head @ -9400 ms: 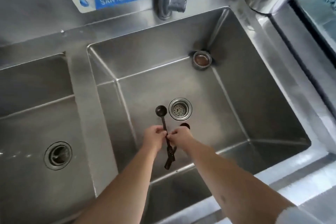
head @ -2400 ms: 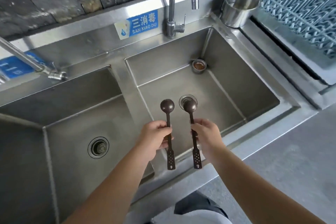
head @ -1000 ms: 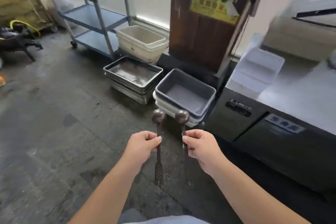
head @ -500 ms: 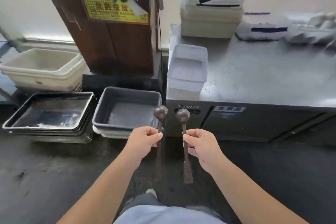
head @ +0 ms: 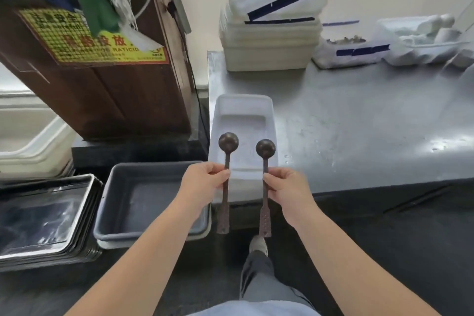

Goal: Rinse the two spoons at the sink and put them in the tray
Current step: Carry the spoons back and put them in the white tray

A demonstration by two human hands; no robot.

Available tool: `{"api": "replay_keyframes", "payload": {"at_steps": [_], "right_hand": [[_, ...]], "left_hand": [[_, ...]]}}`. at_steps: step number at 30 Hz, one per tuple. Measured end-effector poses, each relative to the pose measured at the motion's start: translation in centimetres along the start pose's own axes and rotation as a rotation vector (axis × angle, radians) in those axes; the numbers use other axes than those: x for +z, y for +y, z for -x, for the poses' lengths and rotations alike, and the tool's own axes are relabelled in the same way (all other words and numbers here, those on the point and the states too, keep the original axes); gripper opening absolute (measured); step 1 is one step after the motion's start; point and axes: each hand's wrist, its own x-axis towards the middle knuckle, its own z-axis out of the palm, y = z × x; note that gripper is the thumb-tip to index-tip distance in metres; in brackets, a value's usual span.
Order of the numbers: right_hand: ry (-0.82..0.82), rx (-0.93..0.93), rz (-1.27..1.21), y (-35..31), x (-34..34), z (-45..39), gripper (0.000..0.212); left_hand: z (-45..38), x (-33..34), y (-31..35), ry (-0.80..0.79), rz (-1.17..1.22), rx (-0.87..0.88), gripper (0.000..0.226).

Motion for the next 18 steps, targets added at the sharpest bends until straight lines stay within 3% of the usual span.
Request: {"api": "replay_keyframes", "payload": {"at_steps": [10, 14, 18], "right_hand": [[-0.128, 0.069, 0.102, -7.0, 4.6, -16.2, 0.016], [-0.087, 0.141, 0.289, -5.6, 6.7, -19.3, 0.013], [-0.035, 0.197, 0.483, -3.9, 7.7, -21.5, 0.017]], "left_hand": [[-16.9, 4.6, 4.4, 0.005, 0.061, -0.11, 0.014], [-20.2, 6.2, 2.8, -0.035, -0.025, -0.189, 0.018], [-21.6, 7.4, 1.1, -0.079, -0.283, -0.223, 0.017]]}}
